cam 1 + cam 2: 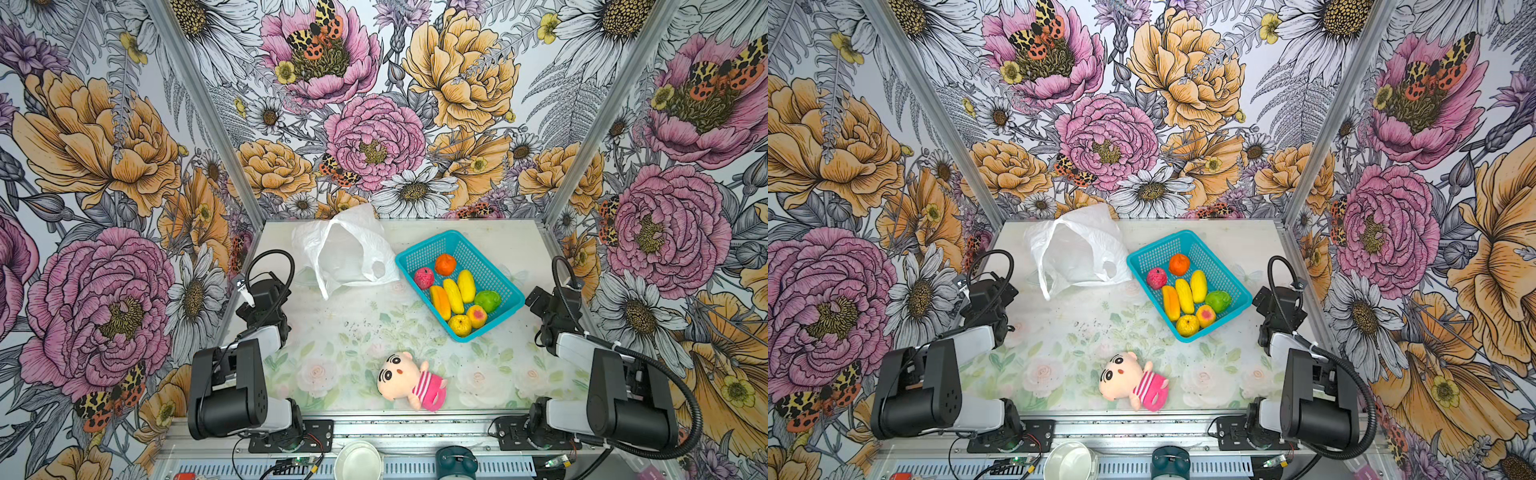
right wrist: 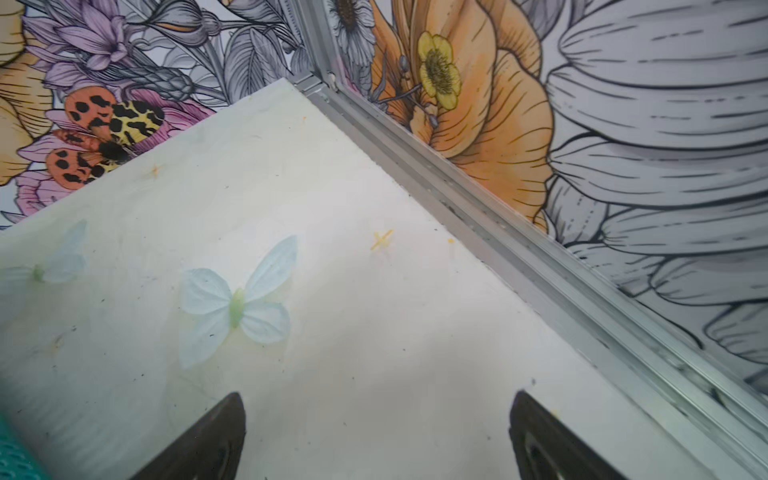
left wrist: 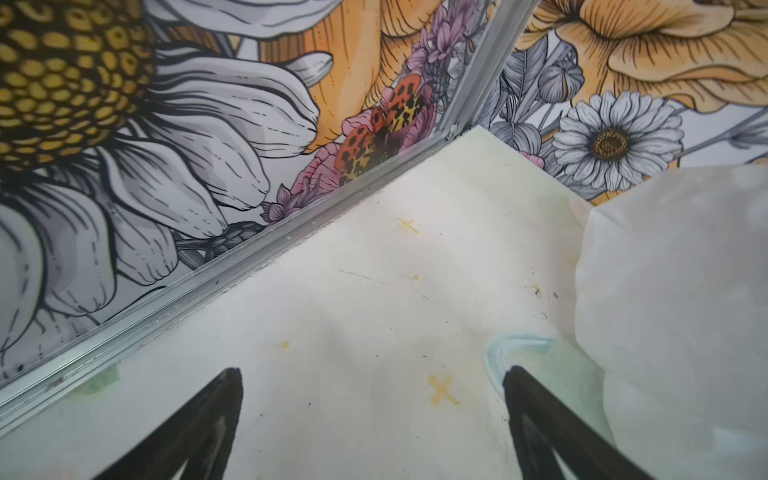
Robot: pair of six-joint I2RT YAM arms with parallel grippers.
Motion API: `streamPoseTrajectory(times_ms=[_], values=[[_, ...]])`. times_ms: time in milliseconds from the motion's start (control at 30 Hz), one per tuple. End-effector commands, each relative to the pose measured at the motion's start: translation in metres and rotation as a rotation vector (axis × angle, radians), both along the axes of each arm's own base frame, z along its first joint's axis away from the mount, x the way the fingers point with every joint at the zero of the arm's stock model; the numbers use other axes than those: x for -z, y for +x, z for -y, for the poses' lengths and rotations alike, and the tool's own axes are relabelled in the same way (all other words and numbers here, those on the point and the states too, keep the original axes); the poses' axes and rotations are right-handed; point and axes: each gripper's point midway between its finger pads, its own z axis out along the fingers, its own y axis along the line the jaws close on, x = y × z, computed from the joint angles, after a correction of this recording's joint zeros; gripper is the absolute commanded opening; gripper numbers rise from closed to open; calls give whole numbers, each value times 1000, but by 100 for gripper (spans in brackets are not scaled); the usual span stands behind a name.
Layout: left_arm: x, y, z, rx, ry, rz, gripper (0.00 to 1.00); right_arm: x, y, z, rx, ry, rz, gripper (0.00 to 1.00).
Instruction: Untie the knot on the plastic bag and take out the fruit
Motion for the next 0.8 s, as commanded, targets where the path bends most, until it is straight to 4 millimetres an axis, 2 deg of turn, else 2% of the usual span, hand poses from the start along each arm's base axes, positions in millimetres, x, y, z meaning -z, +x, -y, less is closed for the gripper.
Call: streamPoseTrajectory(times_ms=[0, 133, 267, 333, 467, 533, 600, 633, 700, 767], values=[[-24, 19, 19, 96, 94, 45, 99, -38, 25, -14, -118, -23, 192, 100], [-28, 21, 30, 118, 147, 60, 99, -43, 34, -26, -193, -61, 199, 99], [-29, 27, 41, 163, 180, 48, 99, -48, 41, -54, -295, -170, 241, 100], [-32, 30, 54, 210, 213, 65, 99, -47, 44, -64, -339, -191, 231, 100], [-33, 31, 74, 295, 270, 96, 99, -49, 39, -69, -360, -206, 256, 100], [-31, 33, 85, 357, 282, 111, 99, -43, 37, -79, -392, -237, 273, 100], [-31, 33, 88, 378, 283, 121, 99, -39, 40, -85, -422, -247, 327, 100], [-31, 32, 90, 392, 282, 130, 99, -35, 36, -81, -408, -238, 275, 99], [-25, 28, 94, 418, 296, 176, 99, -38, 38, -72, -330, -260, 286, 100], [-26, 20, 94, 413, 291, 191, 99, -36, 37, -83, -395, -261, 276, 100]])
